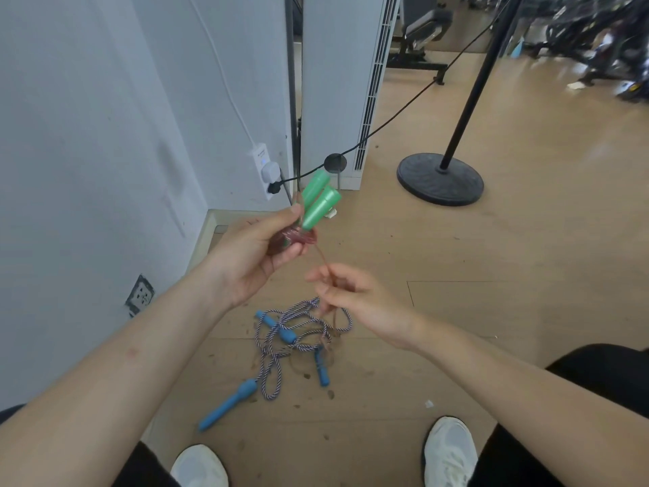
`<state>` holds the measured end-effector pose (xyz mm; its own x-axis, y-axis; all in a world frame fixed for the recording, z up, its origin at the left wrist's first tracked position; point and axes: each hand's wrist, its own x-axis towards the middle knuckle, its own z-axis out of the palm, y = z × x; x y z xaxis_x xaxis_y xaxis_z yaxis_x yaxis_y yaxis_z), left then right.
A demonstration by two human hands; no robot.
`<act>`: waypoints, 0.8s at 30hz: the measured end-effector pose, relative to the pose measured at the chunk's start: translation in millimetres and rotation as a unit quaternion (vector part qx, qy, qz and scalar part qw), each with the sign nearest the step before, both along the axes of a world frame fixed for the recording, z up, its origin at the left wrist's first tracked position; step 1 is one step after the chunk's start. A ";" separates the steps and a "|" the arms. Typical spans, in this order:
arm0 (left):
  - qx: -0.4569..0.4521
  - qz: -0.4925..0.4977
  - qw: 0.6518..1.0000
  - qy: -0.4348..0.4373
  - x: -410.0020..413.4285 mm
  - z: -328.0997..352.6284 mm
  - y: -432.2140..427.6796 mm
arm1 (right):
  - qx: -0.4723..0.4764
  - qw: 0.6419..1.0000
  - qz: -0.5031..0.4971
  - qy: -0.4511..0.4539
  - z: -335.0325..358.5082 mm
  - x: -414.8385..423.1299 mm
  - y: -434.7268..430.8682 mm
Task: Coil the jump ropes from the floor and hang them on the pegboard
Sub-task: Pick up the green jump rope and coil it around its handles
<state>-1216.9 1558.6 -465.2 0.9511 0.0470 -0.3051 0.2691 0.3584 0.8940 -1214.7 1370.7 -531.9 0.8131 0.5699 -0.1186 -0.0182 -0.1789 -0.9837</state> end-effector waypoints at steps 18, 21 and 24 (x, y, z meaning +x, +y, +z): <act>0.596 -0.115 0.770 -0.195 5.9 -54.8 19.4 | -0.286 0.908 0.035 -0.303 25.2 7.1 -30.9; 0.576 -0.199 0.759 -0.230 1.3 -61.3 13.6 | -0.251 0.925 0.004 -0.284 30.3 15.3 -40.8; 0.536 -0.254 0.766 -0.248 -0.5 -57.8 9.8 | -0.211 0.939 -0.011 -0.271 32.2 21.7 -47.1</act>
